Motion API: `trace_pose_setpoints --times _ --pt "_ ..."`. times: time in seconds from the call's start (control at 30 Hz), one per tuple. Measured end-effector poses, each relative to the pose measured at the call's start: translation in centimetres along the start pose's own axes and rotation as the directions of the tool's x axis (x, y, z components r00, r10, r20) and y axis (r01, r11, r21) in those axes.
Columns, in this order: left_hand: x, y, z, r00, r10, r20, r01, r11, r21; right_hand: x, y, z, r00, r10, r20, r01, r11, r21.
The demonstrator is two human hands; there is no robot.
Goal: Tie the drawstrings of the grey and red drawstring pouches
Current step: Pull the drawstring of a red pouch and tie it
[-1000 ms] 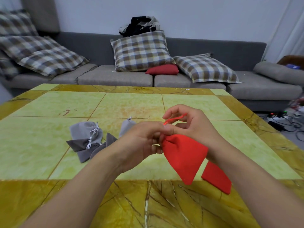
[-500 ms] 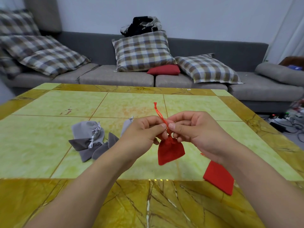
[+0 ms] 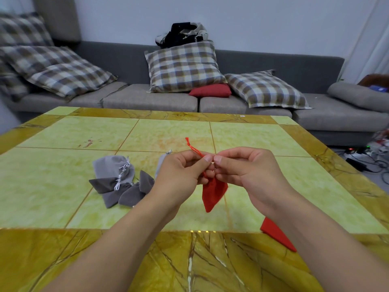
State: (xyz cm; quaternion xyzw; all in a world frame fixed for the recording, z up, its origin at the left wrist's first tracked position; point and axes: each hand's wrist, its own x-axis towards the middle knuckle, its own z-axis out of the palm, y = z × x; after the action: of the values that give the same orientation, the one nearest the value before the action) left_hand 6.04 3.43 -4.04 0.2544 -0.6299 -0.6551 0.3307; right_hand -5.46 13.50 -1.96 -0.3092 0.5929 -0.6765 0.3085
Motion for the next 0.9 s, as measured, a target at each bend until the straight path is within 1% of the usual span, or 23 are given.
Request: trace_pose_setpoints --times 0.07,0.17,0.23,0.3,0.37,0.43,0.5,0.57,0.63,0.7,0.77,0.83,0.9 --pt "0.0 0.1 -0.1 1.000 -0.007 -0.023 0.007 1.000 -0.010 -0.1 -0.5 -0.4 0.999 0.030 0.036 -0.030 0.999 0.024" --pt "-0.1 0.5 -0.3 1.000 -0.017 -0.019 0.016 0.999 -0.047 -0.3 -0.8 -0.3 0.988 0.072 0.137 -0.074 0.997 0.011" --pt "-0.3 0.9 -0.5 1.000 -0.024 0.015 0.025 0.998 -0.056 -0.3 -0.7 -0.2 0.983 0.086 0.162 -0.077 0.995 -0.060" --pt "-0.5 1.4 -0.7 0.998 -0.016 0.068 0.018 1.000 -0.021 -0.2 -0.7 -0.4 0.976 0.086 0.198 -0.058 0.988 -0.144" --pt "-0.6 1.8 -1.1 0.991 -0.014 0.132 0.013 1.000 0.009 -0.1 -0.9 -0.7 0.965 0.071 0.253 -0.017 0.977 -0.212" --pt "-0.6 2.2 -1.5 0.986 -0.005 0.169 -0.002 0.999 0.042 -0.1 -0.9 -0.7 0.962 0.033 0.271 0.054 0.950 -0.307" --pt "-0.6 2.4 -1.9 0.986 0.028 0.163 -0.047 0.992 0.114 0.2 -0.5 -0.7 0.970 -0.008 0.245 0.101 0.923 -0.372" --pt "-0.6 2.5 -2.2 0.984 0.087 0.154 -0.115 0.976 0.185 0.5 -0.3 -0.7 0.970 -0.052 0.238 0.146 0.907 -0.395" --pt "-0.4 2.4 -2.5 0.972 0.194 0.132 -0.224 0.932 0.284 0.5 -0.6 -0.9 0.961 -0.087 0.263 0.192 0.894 -0.406" --pt "-0.2 2.1 -2.5 0.937 0.324 0.126 -0.348 0.855 0.384 0.5 -0.8 -1.2 0.954 -0.089 0.285 0.202 0.896 -0.396" --pt "-0.1 1.7 -2.0 0.905 0.411 0.113 -0.422 0.825 0.377 0.5 -0.8 -1.1 0.957 -0.056 0.286 0.161 0.918 -0.362" --pt "-0.3 1.4 -1.3 0.896 0.436 0.081 -0.439 0.844 0.308 0.4 -0.5 -0.7 0.957 0.028 0.289 0.038 0.975 -0.220" --pt "-0.4 1.3 -0.9 0.904 0.425 0.053 -0.424 0.870 0.252 0.2 -0.3 -0.3 0.946 0.082 0.314 -0.065 0.996 -0.063"
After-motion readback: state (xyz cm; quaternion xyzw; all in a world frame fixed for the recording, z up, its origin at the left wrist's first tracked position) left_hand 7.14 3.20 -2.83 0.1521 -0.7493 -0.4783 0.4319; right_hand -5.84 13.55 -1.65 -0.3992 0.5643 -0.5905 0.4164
